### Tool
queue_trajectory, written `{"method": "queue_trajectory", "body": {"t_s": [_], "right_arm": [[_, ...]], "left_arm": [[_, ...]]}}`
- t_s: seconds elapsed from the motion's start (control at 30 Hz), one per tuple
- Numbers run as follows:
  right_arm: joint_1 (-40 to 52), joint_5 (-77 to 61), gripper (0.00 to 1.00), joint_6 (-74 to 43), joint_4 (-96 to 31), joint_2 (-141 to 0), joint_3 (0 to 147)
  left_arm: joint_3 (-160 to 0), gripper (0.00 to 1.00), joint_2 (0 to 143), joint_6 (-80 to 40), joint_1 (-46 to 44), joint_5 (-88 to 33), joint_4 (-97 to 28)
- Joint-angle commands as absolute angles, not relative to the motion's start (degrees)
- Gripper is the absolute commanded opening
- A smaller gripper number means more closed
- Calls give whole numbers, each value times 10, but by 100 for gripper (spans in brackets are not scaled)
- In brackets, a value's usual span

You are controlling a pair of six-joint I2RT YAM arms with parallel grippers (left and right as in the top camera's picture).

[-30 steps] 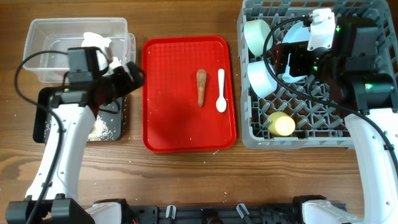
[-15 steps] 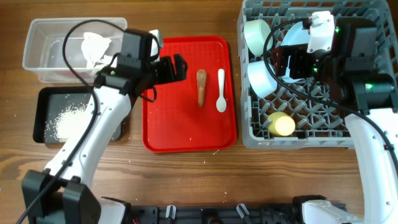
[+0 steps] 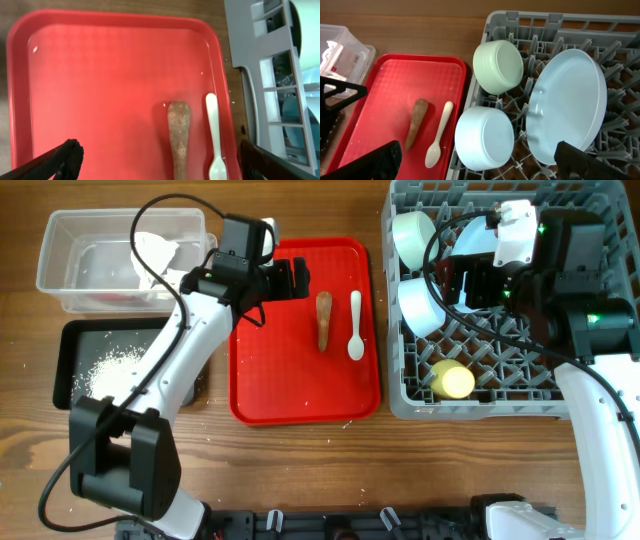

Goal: Sort waste into correct bins and load items into the dishwasher rack
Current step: 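Reach the left gripper to the carrot on the red tray and grasp it, then carry the carrot left and drop it onto the black tray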

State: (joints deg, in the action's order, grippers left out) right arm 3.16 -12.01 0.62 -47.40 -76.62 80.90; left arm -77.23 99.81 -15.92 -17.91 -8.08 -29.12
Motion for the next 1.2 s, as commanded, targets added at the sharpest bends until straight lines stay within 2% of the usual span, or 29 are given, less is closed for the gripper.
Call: {"method": "queue_trajectory", "body": {"t_s": [0.0, 0.17, 0.23, 0.37, 0.53, 0.57, 0.6, 0.63, 0.7, 0.8, 0.93, 1.17], "right_arm": [[30, -130, 100, 0, -489, -760, 808], [30, -130, 100, 0, -488, -760, 808], [30, -130, 100, 0, -489, -762, 808], [30, -130, 100, 0, -491, -762, 808], [30, -130, 100, 0, -491, -762, 808], [30, -130, 100, 0, -491, -762, 808], [30, -130, 100, 0, -492, -762, 808], [30, -130, 100, 0, -492, -762, 808], [30, -130, 100, 0, -492, -762, 808], [30, -130, 100, 0, -494, -762, 808], [30, -129, 100, 0, -499, -762, 808], [30, -126, 100, 0, -501, -762, 808]], "left_arm": [[-782, 100, 1020, -105, -198, -23, -275], [-782, 99, 1083, -94, -216, -21, -249], [-782, 100, 1128, -94, -257, -23, -220], [-782, 99, 1157, -100, -281, -22, -212], [-782, 90, 1198, -122, -289, -16, -212], [-782, 85, 1199, -122, -289, -16, -212], [-782, 75, 1199, -122, -289, -16, -211], [-782, 58, 1199, -122, -289, -16, -209], [-782, 38, 1199, -123, -289, -16, -208], [-782, 15, 1199, -124, -289, -16, -208], [-783, 4, 1194, -127, -289, -16, -208], [-788, 4, 1072, -135, -284, -14, -302]]}}
